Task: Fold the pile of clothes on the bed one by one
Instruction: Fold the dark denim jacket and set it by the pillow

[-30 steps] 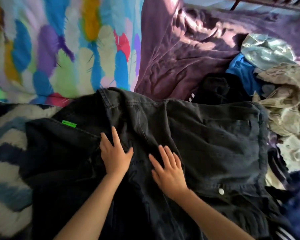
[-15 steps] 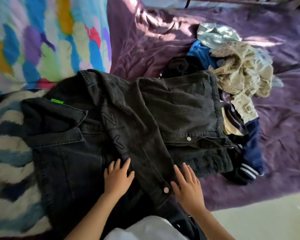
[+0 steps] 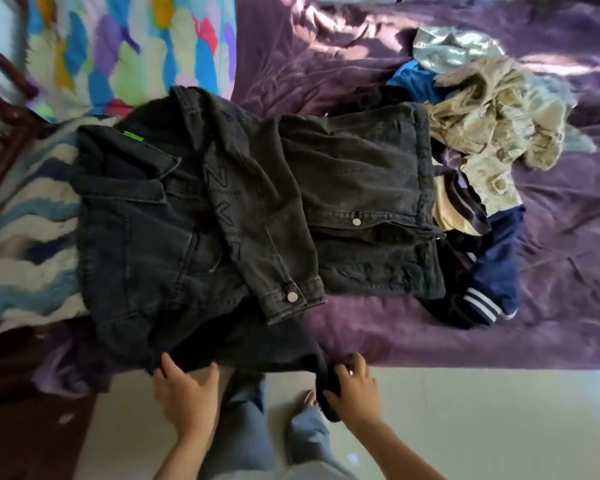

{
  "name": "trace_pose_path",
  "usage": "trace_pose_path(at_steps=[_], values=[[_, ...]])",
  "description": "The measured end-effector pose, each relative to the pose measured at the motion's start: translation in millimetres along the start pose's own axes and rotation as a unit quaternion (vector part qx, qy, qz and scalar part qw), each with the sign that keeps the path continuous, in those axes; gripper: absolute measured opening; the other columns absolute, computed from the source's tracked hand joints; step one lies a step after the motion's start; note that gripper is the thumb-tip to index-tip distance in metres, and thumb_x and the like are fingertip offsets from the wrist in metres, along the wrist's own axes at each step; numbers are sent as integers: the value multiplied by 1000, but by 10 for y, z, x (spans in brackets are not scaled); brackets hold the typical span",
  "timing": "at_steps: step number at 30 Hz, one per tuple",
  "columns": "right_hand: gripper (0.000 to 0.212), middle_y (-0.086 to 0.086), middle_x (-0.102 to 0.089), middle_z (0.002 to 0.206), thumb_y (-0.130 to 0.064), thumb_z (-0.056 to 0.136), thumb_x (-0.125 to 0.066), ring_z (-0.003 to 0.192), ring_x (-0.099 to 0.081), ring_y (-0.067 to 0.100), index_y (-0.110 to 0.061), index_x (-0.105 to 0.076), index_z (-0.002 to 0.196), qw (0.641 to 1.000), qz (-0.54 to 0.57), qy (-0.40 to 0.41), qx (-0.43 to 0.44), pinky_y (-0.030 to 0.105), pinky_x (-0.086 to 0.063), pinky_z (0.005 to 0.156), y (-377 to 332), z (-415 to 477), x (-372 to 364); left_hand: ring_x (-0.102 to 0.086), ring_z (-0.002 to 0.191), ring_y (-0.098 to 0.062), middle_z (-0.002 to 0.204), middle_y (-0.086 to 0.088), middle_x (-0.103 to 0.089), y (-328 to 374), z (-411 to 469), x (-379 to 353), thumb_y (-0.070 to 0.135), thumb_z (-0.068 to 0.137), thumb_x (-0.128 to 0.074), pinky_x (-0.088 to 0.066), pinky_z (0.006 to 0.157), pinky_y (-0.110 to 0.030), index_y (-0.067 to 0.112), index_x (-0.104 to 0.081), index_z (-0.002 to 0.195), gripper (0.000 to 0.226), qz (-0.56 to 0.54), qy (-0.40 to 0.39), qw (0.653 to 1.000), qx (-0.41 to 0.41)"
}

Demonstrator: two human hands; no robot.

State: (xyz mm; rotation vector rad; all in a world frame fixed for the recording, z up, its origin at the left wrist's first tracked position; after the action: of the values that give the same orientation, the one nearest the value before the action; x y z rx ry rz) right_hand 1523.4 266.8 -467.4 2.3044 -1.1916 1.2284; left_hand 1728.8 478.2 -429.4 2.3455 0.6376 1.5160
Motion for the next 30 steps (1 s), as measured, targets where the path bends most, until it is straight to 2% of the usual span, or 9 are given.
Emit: trace_pose_path(at_steps=[3,7,13,18,20,23,26,28,30], values=[[17,9,-49,123,-24,90,-51,114,-46,27,-15,-60,102,996,90,-14,-23,29,-37,81,29,-3,-18,-28,135,-41,148,-27,-25,-205,-2,4,17,83,-69,-28,110,-49,1,-14,147,86,-169,37,977,124],[31,2,-50,82,-16,91,-46,81,-45,19,-26,-30,66,971,236,-42,-22,28,-30,66,60,-203,121,-38,131,-33,148,-13,-29,-249,78,-45,15,87,-64,-37,106,-46,14,-15,148,79,-428,74,863,256],[14,-2,-53,63,-8,74,-46,61,-49,11,-13,-57,67,830,510,-218,59,17,-38,55,-225,-905,890,-46,124,-33,143,-15,-39,-345,211,172,9,85,-65,-42,99,-44,7,-28,143,69,-476,60,814,328],[27,-2,-74,81,-14,83,-55,78,-69,5,-28,-78,80,739,600,-202,229,16,-51,73,-695,-1019,1990,-49,68,-26,73,-16,-44,-433,280,518,-2,83,-50,-44,46,-25,1,-43,67,18,-564,25,756,332],[32,17,-70,104,-28,80,-58,103,-64,14,-15,-73,106,695,638,-148,298,22,-45,94,-888,-1000,2401,-51,59,-22,63,-10,-45,-273,326,758,-4,82,-52,-41,52,-23,9,-42,65,23,-589,-18,751,297],[49,22,-40,143,-26,100,-27,134,-38,27,1,-42,137,532,776,-69,332,37,-21,115,-892,-784,2941,-44,25,-8,29,-1,-43,-6,326,1257,-2,86,-54,-32,30,-12,7,-46,64,25,-560,25,803,204],[34,10,-73,97,-26,76,-51,87,-71,23,-11,-73,96,460,867,-55,185,39,-58,75,-958,-254,3276,-55,40,-6,49,-1,-61,597,454,1578,4,94,-46,-45,41,-16,8,-54,99,11,-556,34,825,97],[36,8,-70,100,-35,86,-41,90,-69,25,-18,-60,111,465,875,27,130,40,-56,77,-928,105,3595,-62,80,-15,99,-10,-66,1058,578,1693,7,94,-49,-49,69,-24,11,-48,126,33,-523,8,852,6],[54,11,-52,133,-49,97,-24,120,-53,29,-18,-33,140,549,830,45,86,44,-40,97,-1022,459,3662,-49,119,-23,136,-11,-48,1375,770,1623,11,92,-55,-40,92,-32,13,-41,138,48,-417,-35,906,-67]])
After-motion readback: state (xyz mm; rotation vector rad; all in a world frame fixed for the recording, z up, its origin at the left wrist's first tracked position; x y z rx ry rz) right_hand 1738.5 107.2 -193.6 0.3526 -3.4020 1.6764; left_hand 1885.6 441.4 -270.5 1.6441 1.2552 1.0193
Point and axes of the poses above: each hand's wrist, its own z-axis towards the middle knuckle, its own x-axis out of the back of the hand, y = z × x, the point moved 8 cm from there along z, towards the middle knuckle
